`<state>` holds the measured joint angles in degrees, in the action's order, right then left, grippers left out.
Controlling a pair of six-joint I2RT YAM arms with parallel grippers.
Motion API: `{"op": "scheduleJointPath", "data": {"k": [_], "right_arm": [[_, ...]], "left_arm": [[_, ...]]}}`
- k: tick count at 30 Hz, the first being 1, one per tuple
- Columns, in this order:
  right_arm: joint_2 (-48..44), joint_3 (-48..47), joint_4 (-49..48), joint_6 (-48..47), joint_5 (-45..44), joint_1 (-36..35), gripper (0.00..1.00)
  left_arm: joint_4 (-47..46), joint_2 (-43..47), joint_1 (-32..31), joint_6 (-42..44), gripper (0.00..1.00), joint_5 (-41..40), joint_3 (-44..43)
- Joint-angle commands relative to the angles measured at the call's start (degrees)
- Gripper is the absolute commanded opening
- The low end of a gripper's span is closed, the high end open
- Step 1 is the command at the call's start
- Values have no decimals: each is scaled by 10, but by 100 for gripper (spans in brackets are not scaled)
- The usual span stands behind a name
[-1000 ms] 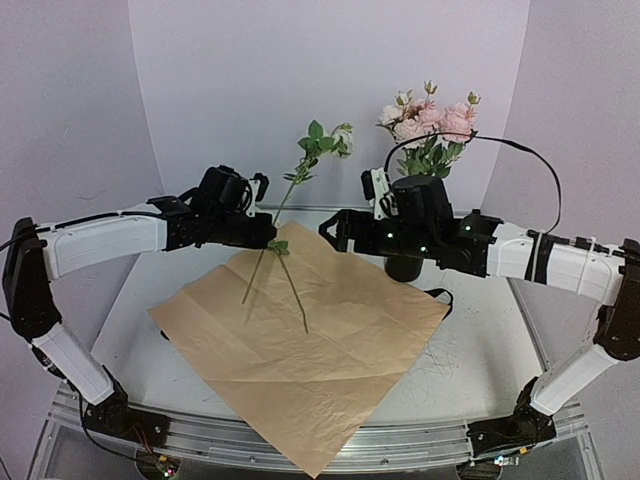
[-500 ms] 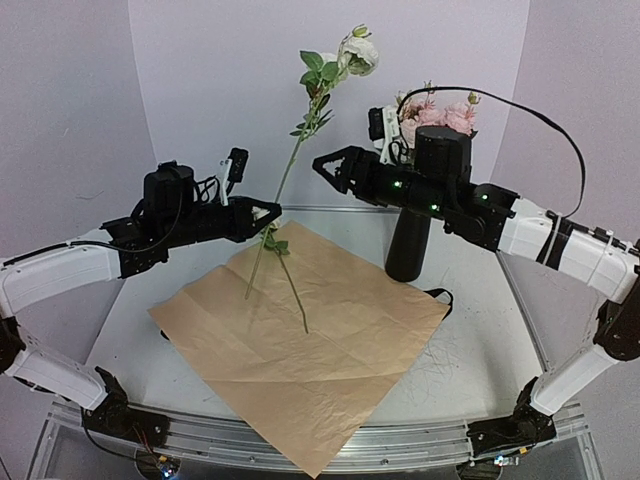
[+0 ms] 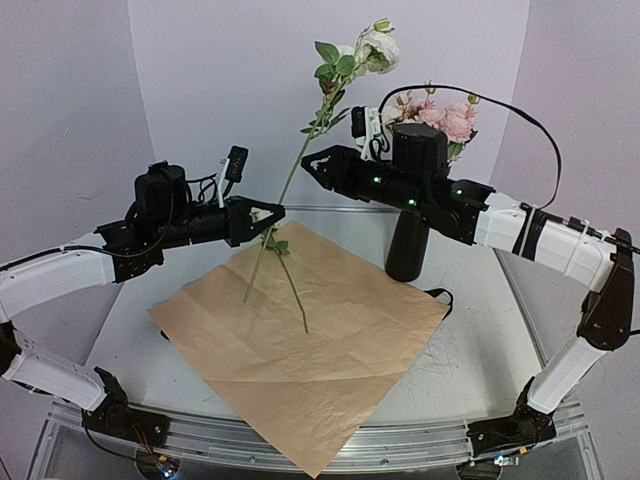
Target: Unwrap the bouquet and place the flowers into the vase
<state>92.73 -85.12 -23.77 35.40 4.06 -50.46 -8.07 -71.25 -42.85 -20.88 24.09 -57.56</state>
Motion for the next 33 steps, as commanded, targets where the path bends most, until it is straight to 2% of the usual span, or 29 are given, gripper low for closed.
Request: {"op": "scheduleJointPath", "data": {"k": [1, 10, 19, 24, 33], "right_arm": [[-4, -22, -64, 11, -5, -3, 45], [-30, 22, -137, 23, -9, -3, 42], [-36, 19, -144, 18, -23, -3, 43], [-50, 38, -152, 15, -33, -3, 50], [-50, 28, -161, 7, -29, -3, 53]], "left_arm": [[-50, 23, -4, 8, 1, 24, 2], [-56, 22, -8, 4, 1, 26, 3], [-60, 25, -8, 4, 1, 24, 9], [-60, 29, -8, 3, 1, 13, 13], [-62, 28, -8, 3, 1, 25, 13]]}}
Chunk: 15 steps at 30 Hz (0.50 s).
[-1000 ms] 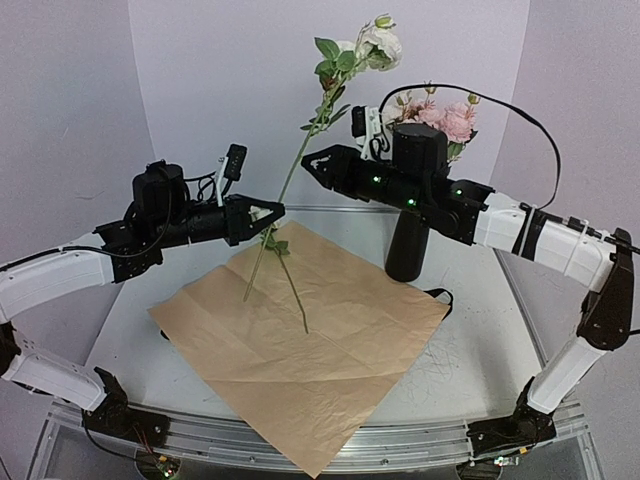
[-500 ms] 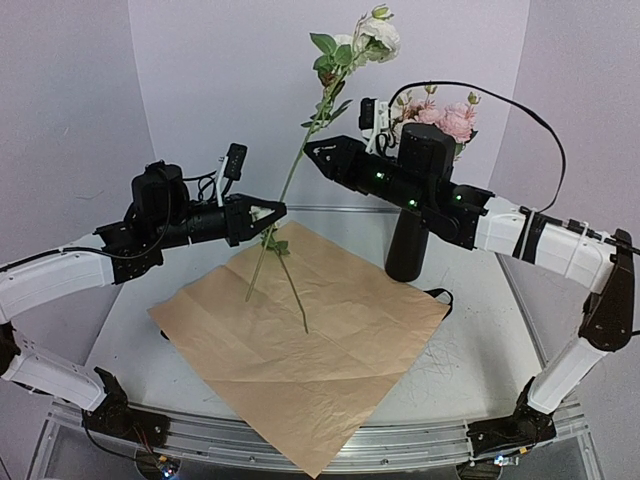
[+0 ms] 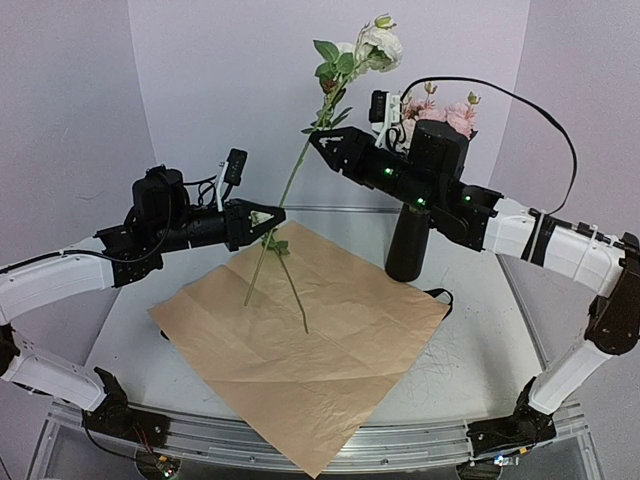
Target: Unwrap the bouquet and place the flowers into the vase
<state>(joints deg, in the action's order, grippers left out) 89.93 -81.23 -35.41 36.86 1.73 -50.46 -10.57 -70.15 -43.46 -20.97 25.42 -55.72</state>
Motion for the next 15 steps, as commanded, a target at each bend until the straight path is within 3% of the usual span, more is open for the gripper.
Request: {"op": "scheduleJointPath", "data": {"k": [1, 7, 15], "right_arm": [[-20, -15, -44, -7, -8, -3, 53], [-11, -29, -41, -3, -11, -3, 51], [-5, -39, -40, 3, -7, -3, 37]], "left_arm": [[-37, 17, -2, 4, 2, 15, -6], [-38, 15, -3, 4, 2, 38, -9], [-42, 11, -4, 5, 2, 53, -9]]}}
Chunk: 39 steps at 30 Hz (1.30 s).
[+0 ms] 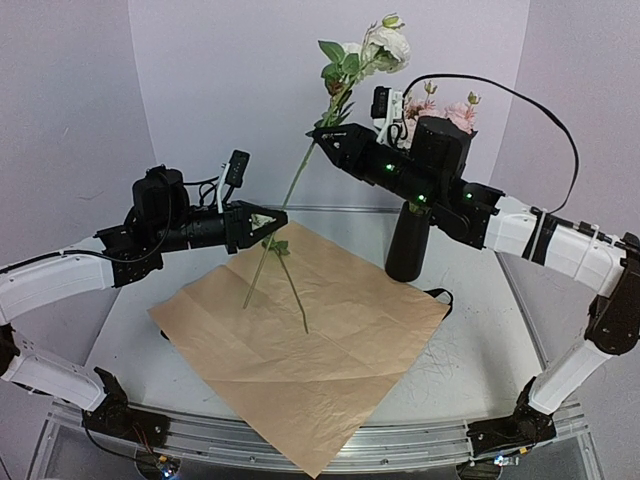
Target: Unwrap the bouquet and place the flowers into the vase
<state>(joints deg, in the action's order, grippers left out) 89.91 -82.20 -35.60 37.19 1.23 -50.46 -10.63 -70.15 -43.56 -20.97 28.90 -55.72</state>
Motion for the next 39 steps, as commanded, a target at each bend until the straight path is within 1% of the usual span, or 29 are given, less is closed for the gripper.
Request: {"op": "scheduleJointPath", "data": {"k": [1, 10, 11, 13, 14, 15, 16, 17, 18, 19, 20, 21, 22, 25, 29, 31, 36, 39], "right_arm": [[-5, -29, -39, -1, -2, -3, 36], [2, -31, -39, 2, 0, -3, 36], [4, -32, -39, 2, 2, -3, 33], [8, -36, -39, 3, 8, -3, 24], [8, -36, -39, 5, 8, -2, 18], [6, -35, -39, 5, 6, -2, 11], [2, -33, -39, 4, 3, -2, 6], [-3, -29, -39, 1, -1, -2, 3], [-8, -25, -39, -4, -5, -3, 0], [-16, -19, -39, -14, -9, -3, 0], [-25, -13, -39, -25, -12, -3, 0], [-32, -9, -37, -44, -12, -3, 0], [-41, -2, -31, -65, -12, -3, 0], [-63, -3, 13, -144, -53, -2, 0], [-85, -18, 72, -272, -176, -3, 0], [-96, -20, 85, -334, -245, -3, 0], [-103, -34, 65, -519, -425, 0, 0], [-95, -46, 19, -594, -478, 8, 0]], "left_arm": [[-42, 11, -4, 5, 2, 20, -9], [-44, 8, -9, 13, 2, 29, -10], [-44, 8, -9, 14, 2, 29, -9], [-44, 7, -10, 14, 2, 29, -8], [-44, 6, -10, 13, 2, 28, -8], [-44, 6, -10, 12, 6, 28, -7], [-44, 6, -10, 10, 12, 25, -6], [-44, 7, -10, 7, 27, 17, -3], [-44, 9, -10, 3, 46, 6, 0], [-44, 12, -10, -2, 62, -16, 5], [-44, 15, -10, -4, 72, -30, 11], [-44, 19, -10, -5, 78, -44, 15], [-44, 21, -10, -5, 81, -54, 19], [-44, 23, -10, -3, 84, -70, 26], [-44, 18, -10, 0, 84, -92, 29], [-44, 17, -10, 2, 84, -103, 32], [-44, 7, -10, 2, 84, -126, 34], [-44, -4, -10, 0, 84, -127, 29]]}}
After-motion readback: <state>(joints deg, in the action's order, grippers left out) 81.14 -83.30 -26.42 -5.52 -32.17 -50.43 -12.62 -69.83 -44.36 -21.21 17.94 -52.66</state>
